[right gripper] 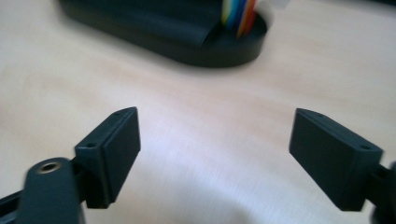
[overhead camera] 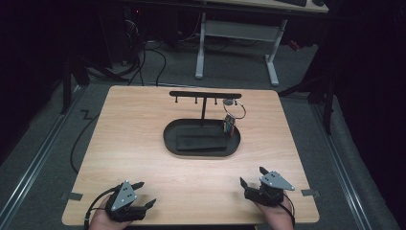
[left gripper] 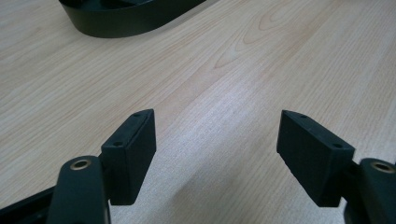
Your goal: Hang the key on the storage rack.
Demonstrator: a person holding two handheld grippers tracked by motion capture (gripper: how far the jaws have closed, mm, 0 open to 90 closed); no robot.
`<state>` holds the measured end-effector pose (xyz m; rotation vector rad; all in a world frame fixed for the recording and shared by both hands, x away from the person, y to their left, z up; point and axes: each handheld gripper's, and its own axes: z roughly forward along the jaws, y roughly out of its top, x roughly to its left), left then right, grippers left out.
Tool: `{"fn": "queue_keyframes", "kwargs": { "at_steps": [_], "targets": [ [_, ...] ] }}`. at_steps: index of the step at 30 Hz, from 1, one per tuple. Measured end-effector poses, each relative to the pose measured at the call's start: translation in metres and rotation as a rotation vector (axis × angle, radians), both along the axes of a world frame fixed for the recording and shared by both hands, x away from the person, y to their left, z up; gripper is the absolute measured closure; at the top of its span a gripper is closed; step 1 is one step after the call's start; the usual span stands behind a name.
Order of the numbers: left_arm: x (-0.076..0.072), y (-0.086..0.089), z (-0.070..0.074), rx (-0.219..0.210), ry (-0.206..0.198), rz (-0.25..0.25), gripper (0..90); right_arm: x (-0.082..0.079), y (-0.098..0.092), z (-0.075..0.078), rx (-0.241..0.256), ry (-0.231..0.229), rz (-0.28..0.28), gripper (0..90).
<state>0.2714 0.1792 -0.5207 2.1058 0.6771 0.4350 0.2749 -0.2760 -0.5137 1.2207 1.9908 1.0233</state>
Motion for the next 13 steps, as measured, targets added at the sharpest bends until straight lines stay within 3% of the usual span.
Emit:
{"fn": "queue_keyframes", "kwargs": {
  "at_steps": [2, 5, 11, 13],
  "targets": [
    [0.000, 0.000, -0.001, 0.008, 0.000, 0.001, 29.3, -0.003, -0.007, 0.001, -0.001, -0.024, -0.022, 15.3],
    [-0.002, 0.002, -0.002, 0.013, 0.003, 0.007, 29.4, 0.000, -0.011, 0.001, 0.040, 0.005, -0.038, 15.0],
    [-0.008, 0.012, -0.001, 0.027, -0.011, 0.022, 29.4, 0.007, -0.002, 0.000, 0.054, 0.021, -0.025, 15.0],
    [-0.010, 0.016, 0.000, 0.032, -0.020, 0.033, 29.3, 0.008, 0.002, 0.000, 0.038, 0.008, -0.015, 15.4]
  ]
}}
